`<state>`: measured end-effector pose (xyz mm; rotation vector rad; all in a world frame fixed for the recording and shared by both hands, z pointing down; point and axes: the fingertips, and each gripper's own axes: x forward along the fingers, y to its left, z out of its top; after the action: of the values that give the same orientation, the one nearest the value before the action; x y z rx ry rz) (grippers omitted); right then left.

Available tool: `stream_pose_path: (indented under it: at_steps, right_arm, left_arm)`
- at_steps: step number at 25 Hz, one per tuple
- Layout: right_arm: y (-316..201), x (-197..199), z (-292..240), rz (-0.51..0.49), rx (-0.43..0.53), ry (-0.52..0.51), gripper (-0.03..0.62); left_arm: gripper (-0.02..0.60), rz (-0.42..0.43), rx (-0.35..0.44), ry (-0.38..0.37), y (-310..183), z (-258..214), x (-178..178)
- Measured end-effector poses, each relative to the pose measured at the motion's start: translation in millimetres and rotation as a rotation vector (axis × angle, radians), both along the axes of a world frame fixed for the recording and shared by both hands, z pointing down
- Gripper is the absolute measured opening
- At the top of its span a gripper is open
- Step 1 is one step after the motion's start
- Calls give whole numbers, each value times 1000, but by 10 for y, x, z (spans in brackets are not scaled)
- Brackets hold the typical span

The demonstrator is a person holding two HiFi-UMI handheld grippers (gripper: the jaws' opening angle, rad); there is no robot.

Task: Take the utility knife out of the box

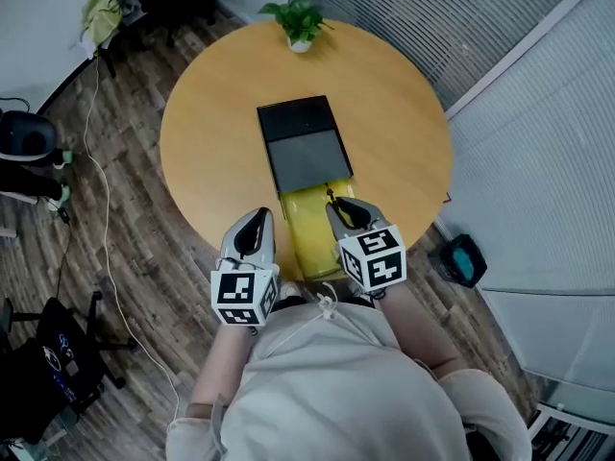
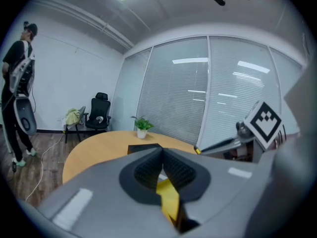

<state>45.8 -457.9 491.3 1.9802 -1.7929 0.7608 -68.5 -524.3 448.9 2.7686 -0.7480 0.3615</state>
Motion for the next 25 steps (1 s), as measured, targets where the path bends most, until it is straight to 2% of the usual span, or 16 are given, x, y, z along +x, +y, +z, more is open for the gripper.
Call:
stream_pose_path:
  at_steps: [7, 11, 15, 25]
  right_arm:
    - [97, -77, -881, 1, 213, 37, 66]
    - [146, -161, -1143, -17, 290, 48, 66]
    - [166, -225, -1243, -31, 324, 53, 66]
    - [230, -252, -1228, -41, 330, 53, 66]
  left_arm:
    - [6, -9, 126, 81, 123, -725, -97]
    - [6, -12, 171, 110, 210, -945, -133]
    - [6, -18, 193, 114, 248, -1030, -181]
    - [6, -33, 192, 114, 262, -1047, -210]
